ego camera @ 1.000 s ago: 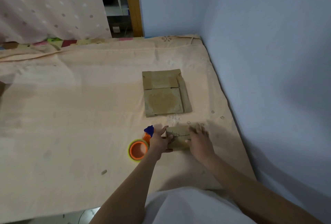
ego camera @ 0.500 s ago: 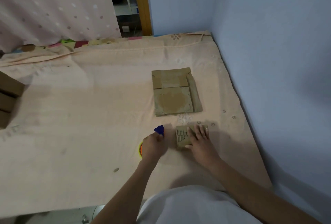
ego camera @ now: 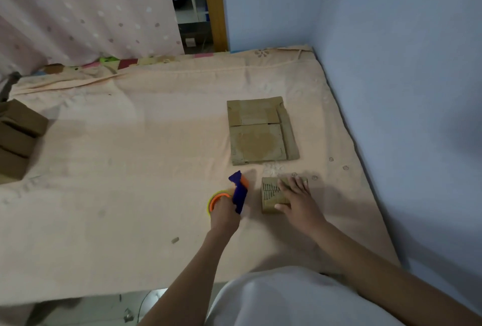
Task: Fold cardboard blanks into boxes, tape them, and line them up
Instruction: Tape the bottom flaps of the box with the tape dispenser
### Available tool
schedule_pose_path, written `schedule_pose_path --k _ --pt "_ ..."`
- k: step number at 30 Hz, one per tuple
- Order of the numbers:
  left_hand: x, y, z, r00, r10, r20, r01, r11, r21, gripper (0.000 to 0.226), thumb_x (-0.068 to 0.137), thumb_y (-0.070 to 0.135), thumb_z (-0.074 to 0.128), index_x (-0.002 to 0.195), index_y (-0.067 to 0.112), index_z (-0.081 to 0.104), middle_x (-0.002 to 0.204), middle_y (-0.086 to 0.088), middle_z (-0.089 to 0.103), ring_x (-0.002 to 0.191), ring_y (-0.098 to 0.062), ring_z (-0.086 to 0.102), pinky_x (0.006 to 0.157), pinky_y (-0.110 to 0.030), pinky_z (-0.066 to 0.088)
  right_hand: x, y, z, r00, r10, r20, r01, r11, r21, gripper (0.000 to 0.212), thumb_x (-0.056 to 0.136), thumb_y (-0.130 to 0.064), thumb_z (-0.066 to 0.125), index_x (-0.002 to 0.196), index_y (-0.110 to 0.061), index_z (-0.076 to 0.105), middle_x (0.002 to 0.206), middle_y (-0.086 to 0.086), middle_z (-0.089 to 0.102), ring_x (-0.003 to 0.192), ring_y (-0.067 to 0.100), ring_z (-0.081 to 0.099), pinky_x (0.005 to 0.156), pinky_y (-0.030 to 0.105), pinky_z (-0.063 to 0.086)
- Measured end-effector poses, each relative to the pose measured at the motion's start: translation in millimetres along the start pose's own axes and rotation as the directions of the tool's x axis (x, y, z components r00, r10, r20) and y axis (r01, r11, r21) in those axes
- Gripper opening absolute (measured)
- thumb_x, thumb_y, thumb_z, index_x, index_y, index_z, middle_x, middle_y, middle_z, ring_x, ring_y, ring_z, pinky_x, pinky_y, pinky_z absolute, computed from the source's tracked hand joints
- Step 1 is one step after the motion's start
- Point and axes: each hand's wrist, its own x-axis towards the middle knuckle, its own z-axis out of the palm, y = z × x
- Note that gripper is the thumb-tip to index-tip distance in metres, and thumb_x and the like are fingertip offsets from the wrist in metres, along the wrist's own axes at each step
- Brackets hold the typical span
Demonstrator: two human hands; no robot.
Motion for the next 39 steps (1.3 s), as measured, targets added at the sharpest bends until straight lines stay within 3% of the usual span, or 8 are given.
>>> schedule_pose_path --k 4,10,14,24,28,32,37,39 --pt "3.9 14.4 -30.4 0.998 0.057 -0.003 -0.056 0.965 -0.255 0.016 0.102 0.005 0.038 0.110 0.003 0.051 0.098 -0.007 0.058 0.081 -0.021 0.053 0.057 -0.026 0.037 1.0 -4.1 -2.4 0.999 0.032 0.036 -0.034 0.998 0.057 0.073 0.101 -0.035 0.055 0.160 -0.019 0.015 0.168 0.010 -0.003 0.153 0.027 -0.015 0.122 0.038 -0.013" --pt "-0.2 40.9 -50.6 0.937 0.345 0.053 -0.281 0.837 -0.469 0.024 0.108 0.017 0.032 0.117 0.013 0.054 0.106 0.000 0.064 0.095 -0.010 0.060 0.079 -0.023 0.048 4.3 -2.1 -6.5 0.996 0.068 0.058 -0.079 0.977 0.198 0.072 0.099 -0.028 0.061 0.159 -0.020 0.022 0.168 0.004 -0.001 0.153 0.023 -0.016 0.125 0.040 -0.005" --pt "1.3 50.7 -50.3 0.910 0.394 0.128 -0.296 0.835 -0.464 0.022 0.109 0.022 0.034 0.119 0.014 0.052 0.110 0.001 0.063 0.103 -0.013 0.060 0.084 -0.027 0.051 4.1 -2.5 -8.0 0.997 0.068 0.038 -0.074 0.978 0.196 0.068 0.098 -0.029 0.062 0.157 -0.027 0.027 0.168 0.000 0.007 0.154 0.023 -0.011 0.126 0.042 0.004" --pt "4.3 53.8 -63.6 0.915 0.359 0.181 -0.175 0.760 -0.626 0.029 0.109 0.022 0.032 0.122 0.009 0.054 0.116 -0.008 0.065 0.109 -0.021 0.061 0.091 -0.034 0.050 4.9 -2.8 -7.0 0.993 0.085 0.078 -0.093 0.991 0.094 0.070 0.101 -0.035 0.055 0.160 -0.029 0.017 0.168 -0.001 -0.004 0.153 0.024 -0.018 0.124 0.042 -0.002" --pt "1.2 64.3 -71.3 0.909 0.345 0.234 -0.125 0.762 -0.636 0.019 0.105 0.030 0.044 0.116 0.018 0.055 0.111 0.000 0.065 0.103 -0.017 0.062 0.081 -0.025 0.051 5.7 -3.9 -6.2 0.993 0.088 0.083 -0.097 0.988 0.116 0.069 0.100 -0.035 0.057 0.159 -0.031 0.020 0.169 -0.001 -0.002 0.153 0.023 -0.018 0.125 0.042 -0.003" --pt "3.4 68.6 -64.1 0.895 0.362 0.261 -0.214 0.861 -0.461 0.064 0.079 0.066 0.066 0.124 0.023 0.050 0.115 0.006 0.063 0.105 -0.015 0.063 0.087 -0.033 0.058 5.2 -2.9 -5.3 0.996 0.056 0.073 -0.064 0.992 0.113 0.070 0.099 -0.036 0.059 0.158 -0.031 0.022 0.168 -0.001 0.008 0.155 0.024 -0.010 0.126 0.044 0.004" --pt "1.2 73.3 -54.5 0.867 0.422 0.265 -0.322 0.880 -0.350 0.066 0.077 0.060 0.072 0.124 0.024 0.044 0.115 0.007 0.059 0.105 -0.011 0.060 0.082 -0.025 0.057 -0.5 -5.8 -9.1 0.998 0.039 0.040 -0.044 0.986 0.158 0.064 0.098 -0.034 0.061 0.155 -0.029 0.032 0.165 -0.006 0.019 0.155 0.021 0.003 0.126 0.045 0.014" --pt "0.9 70.3 -52.1 0.857 0.454 0.244 -0.364 0.869 -0.336 0.065 0.077 0.057 0.076 0.123 0.024 0.043 0.115 0.007 0.058 0.104 -0.010 0.059 0.081 -0.025 0.057 -4.6 -5.9 -7.8 1.000 0.009 -0.027 -0.001 0.954 0.299 0.054 0.096 -0.023 0.064 0.147 -0.026 0.046 0.159 -0.011 0.030 0.153 0.015 0.013 0.125 0.039 0.017"
